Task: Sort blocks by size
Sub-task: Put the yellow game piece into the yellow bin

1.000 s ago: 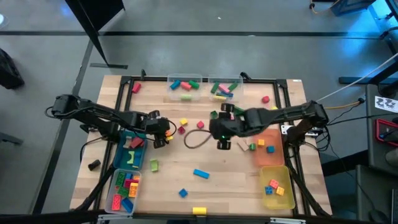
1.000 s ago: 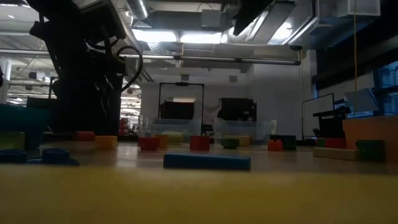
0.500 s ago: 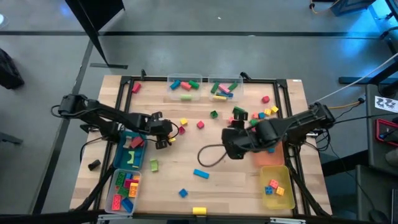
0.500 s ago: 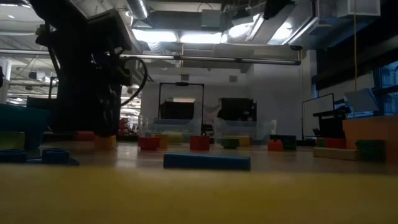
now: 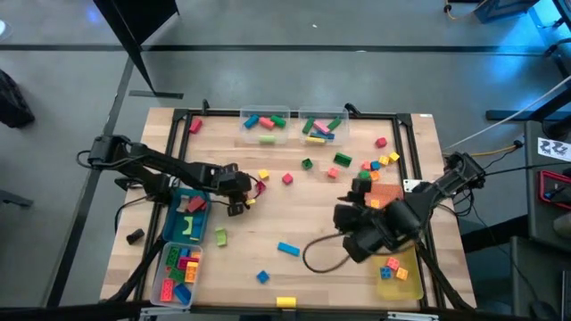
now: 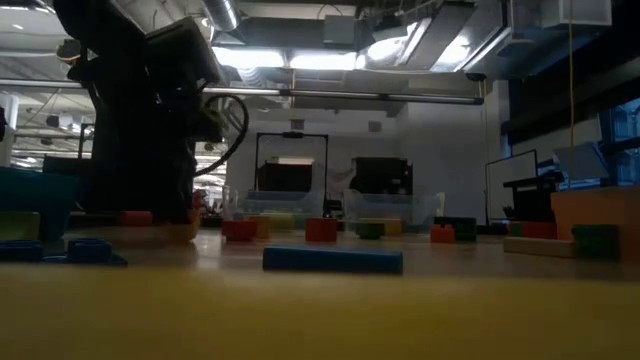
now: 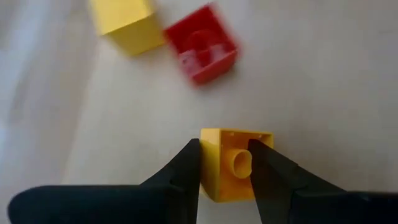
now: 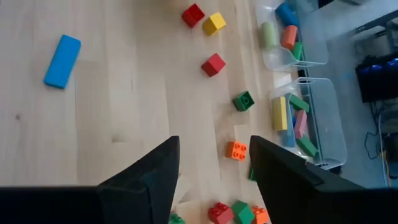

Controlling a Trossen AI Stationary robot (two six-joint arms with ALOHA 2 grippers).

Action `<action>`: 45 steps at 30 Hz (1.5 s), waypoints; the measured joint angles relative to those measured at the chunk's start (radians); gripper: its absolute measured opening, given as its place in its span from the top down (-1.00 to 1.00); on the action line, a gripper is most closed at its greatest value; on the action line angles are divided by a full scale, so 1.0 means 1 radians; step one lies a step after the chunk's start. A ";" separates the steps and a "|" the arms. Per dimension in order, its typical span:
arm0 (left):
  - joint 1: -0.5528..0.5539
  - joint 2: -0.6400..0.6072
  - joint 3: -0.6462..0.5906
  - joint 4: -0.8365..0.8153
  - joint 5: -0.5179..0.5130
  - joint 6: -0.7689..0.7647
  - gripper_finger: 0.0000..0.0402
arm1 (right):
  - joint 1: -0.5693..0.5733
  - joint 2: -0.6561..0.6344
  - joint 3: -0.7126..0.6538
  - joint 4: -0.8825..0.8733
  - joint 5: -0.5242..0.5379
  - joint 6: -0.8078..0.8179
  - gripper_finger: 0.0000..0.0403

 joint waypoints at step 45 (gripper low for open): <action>-0.120 -0.001 0.081 0.978 0.164 0.264 0.48 | -0.306 0.017 -0.096 0.781 -0.256 0.414 0.02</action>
